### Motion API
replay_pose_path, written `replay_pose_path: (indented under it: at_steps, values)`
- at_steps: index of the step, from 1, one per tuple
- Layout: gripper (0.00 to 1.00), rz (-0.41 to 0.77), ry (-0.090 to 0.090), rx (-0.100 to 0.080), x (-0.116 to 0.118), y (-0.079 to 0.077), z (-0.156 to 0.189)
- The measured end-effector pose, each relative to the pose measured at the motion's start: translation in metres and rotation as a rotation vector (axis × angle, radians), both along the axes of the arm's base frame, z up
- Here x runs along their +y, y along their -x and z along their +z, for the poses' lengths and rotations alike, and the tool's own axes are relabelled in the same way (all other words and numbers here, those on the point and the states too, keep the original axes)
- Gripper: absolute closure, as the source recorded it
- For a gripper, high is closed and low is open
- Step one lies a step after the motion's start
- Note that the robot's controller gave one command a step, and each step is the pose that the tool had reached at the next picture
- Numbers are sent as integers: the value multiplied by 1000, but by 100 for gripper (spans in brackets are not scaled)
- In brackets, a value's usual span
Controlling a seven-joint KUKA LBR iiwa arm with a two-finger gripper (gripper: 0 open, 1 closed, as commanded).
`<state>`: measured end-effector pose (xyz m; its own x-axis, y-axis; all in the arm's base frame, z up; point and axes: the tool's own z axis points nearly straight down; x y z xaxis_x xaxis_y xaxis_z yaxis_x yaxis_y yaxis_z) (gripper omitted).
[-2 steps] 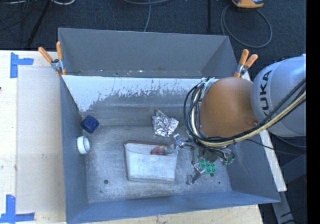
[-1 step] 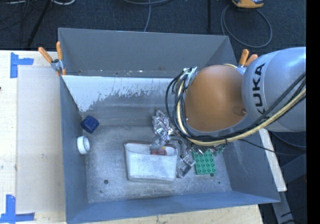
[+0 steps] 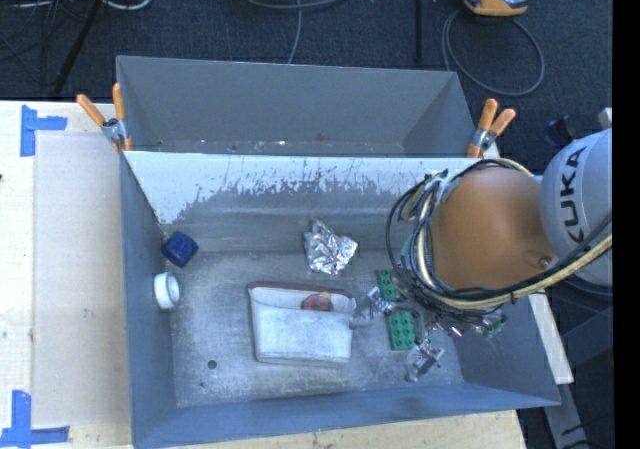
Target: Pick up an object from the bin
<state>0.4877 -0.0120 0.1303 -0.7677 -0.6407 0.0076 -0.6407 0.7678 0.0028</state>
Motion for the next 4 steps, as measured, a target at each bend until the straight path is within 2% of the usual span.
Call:
replay_pose_path:
  at_steps: [1,2,3,4]
  values:
    - [0,113,-5,-11,5,-64,3]
    - [0,283,-4,-11,-24,-109,9]
    - [0,361,-5,-7,-69,-119,-13]
    - [0,718,-6,-16,-71,-89,-56]
